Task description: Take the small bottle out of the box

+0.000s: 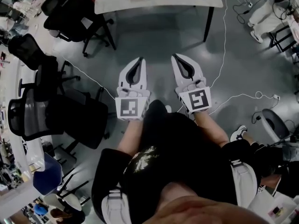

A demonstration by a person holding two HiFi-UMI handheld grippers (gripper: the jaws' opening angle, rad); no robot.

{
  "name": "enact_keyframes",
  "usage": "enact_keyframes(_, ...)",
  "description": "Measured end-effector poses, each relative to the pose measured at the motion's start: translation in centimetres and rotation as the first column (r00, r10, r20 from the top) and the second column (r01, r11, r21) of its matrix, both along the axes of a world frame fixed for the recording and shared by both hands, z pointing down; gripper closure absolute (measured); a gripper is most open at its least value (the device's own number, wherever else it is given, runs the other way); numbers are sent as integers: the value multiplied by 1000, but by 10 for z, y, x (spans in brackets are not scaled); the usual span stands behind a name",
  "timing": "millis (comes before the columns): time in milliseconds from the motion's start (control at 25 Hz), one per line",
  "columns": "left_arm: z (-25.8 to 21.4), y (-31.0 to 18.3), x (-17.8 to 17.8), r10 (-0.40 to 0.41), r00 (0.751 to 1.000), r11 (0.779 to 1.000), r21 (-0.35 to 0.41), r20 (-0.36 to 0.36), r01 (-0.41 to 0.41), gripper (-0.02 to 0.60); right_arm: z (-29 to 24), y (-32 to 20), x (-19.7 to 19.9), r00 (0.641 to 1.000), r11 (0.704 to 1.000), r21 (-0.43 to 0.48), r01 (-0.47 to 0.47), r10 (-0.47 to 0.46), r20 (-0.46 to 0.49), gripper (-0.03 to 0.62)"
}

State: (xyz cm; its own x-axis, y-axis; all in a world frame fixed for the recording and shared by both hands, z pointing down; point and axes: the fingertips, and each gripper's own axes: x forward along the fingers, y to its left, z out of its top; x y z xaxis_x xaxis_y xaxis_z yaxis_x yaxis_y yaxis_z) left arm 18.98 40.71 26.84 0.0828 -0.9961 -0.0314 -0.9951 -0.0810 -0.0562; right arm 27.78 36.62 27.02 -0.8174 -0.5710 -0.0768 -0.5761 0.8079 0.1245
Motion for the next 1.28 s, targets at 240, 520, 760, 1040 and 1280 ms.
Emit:
enact_keyframes(240,7,8,-26,-45,996,998,46,75,42,568,1,5,-12,999,999,-12,37,-37,-19,600)
enact_keyframes(520,9,12,-49,-96,992,994,51,85,92,568,5,-3,-30,998,998,14,64,-64,-6,600)
enact_keyframes(760,6,-4,-66,-117,991,993,25,62,115,568,6,-24,-52,997,997,7,75,-75,0,599)
enact_keyframes(1040,6,-26,-83,-119,992,993,26,32,118,568,8,-43,-65,998,998,16,57,-57,-1,600)
enact_keyframes(1280,12,-73,-102,-98,995,995,9,20,98,568,12,-87,-86,999,999,8,45,-45,-15,599)
